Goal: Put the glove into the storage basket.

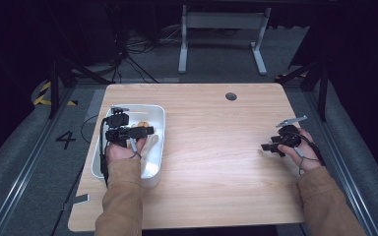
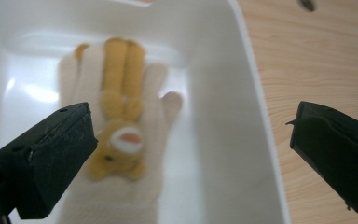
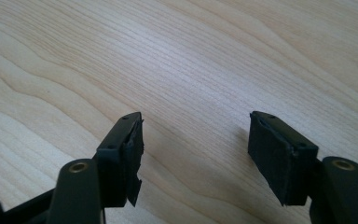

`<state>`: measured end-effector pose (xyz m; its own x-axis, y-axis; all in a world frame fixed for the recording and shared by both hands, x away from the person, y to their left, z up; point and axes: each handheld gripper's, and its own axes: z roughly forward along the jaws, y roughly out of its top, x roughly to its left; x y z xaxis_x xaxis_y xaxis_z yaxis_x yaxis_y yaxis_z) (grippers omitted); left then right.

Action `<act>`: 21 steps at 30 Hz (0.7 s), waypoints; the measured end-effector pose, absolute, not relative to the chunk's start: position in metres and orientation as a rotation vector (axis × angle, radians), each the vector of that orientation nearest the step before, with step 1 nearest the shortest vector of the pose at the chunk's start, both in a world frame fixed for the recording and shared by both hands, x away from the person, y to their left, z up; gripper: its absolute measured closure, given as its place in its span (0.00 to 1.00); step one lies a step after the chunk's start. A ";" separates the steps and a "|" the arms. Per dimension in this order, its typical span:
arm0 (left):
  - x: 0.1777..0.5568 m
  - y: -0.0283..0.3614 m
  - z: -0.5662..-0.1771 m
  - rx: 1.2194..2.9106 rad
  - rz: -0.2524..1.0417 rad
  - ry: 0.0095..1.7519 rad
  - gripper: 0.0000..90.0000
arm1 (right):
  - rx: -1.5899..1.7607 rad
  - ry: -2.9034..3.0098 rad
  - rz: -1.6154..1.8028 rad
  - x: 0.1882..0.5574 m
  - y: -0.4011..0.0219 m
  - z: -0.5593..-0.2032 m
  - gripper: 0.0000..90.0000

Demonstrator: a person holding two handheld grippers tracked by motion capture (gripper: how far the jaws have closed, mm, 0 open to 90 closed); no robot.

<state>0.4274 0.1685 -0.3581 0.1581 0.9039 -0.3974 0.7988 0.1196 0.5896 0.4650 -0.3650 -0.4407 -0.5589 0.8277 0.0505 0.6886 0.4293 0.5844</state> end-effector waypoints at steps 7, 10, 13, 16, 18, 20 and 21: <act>0.424 0.145 -0.348 1.703 0.166 1.451 0.01 | 1.300 2.418 0.832 0.461 -0.368 -0.439 0.41; 0.423 0.126 -0.343 1.697 0.184 1.311 0.01 | 1.289 2.405 0.835 0.455 -0.373 -0.438 0.41; 0.424 0.116 -0.341 1.697 0.180 1.272 0.02 | 1.298 2.393 0.834 0.451 -0.376 -0.438 0.41; 0.426 0.101 -0.339 1.711 0.144 1.204 0.00 | 1.313 2.378 0.834 0.445 -0.385 -0.438 0.41; 0.428 0.089 -0.340 1.738 0.121 1.159 0.00 | 1.315 2.370 0.833 0.443 -0.387 -0.438 0.41; 0.429 0.075 -0.340 1.755 0.134 1.090 0.00 | 1.320 2.362 0.835 0.438 -0.392 -0.438 0.41; 0.429 0.075 -0.340 1.755 0.134 1.090 0.00 | 1.316 2.362 0.840 0.437 -0.394 -0.439 0.41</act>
